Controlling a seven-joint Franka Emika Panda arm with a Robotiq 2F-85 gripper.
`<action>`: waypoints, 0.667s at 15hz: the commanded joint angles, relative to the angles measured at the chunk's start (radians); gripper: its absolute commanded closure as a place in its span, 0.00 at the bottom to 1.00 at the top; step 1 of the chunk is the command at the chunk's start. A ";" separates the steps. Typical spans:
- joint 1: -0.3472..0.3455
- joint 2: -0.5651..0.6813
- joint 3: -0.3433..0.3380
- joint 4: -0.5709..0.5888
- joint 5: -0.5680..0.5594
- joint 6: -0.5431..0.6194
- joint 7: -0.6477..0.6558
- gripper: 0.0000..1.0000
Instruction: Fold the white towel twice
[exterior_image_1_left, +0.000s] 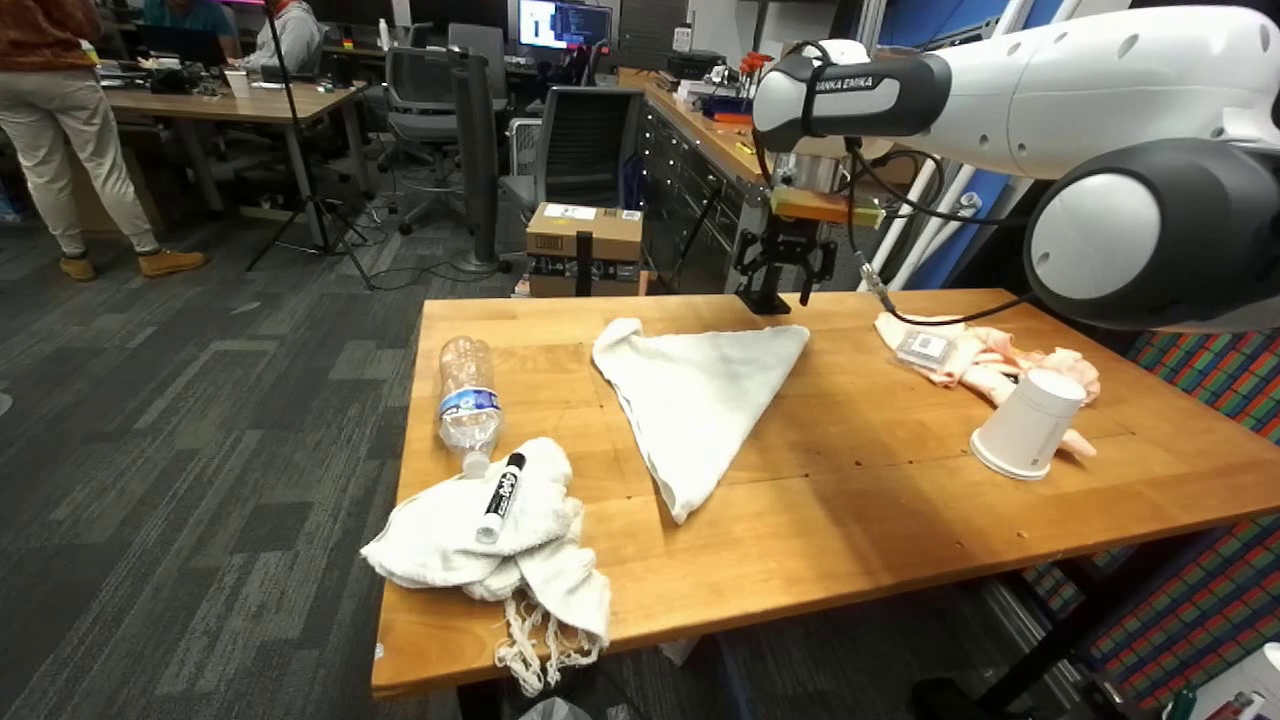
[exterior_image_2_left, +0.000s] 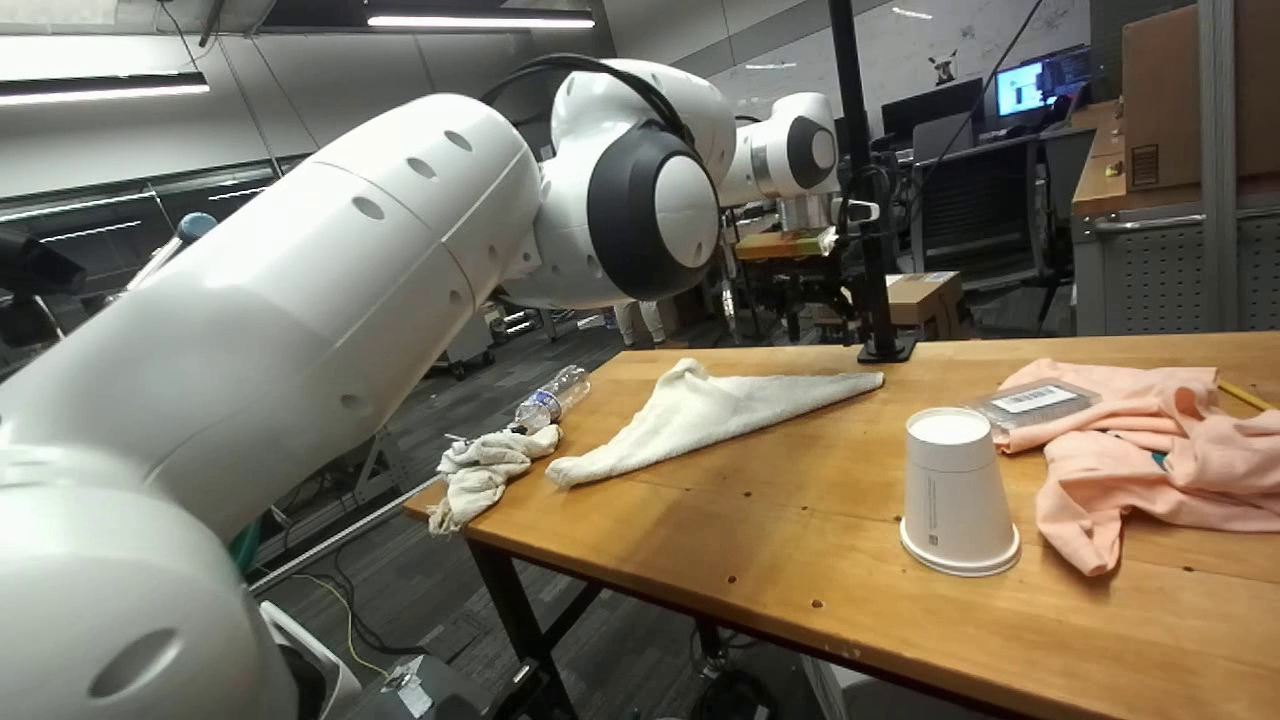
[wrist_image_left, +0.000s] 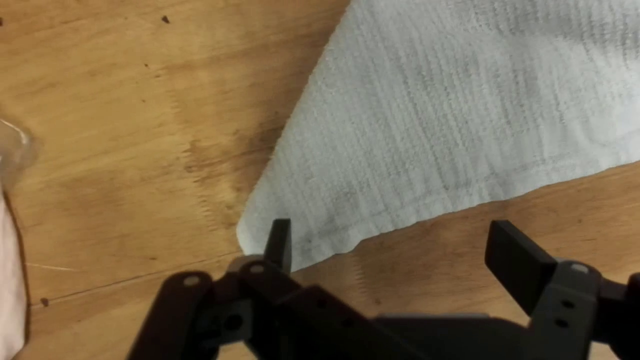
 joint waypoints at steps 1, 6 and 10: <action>-0.021 -0.031 -0.021 -0.044 -0.019 0.025 -0.014 0.00; -0.056 -0.023 -0.015 -0.044 -0.005 0.029 -0.036 0.00; -0.070 -0.013 -0.006 -0.051 0.004 0.017 -0.053 0.00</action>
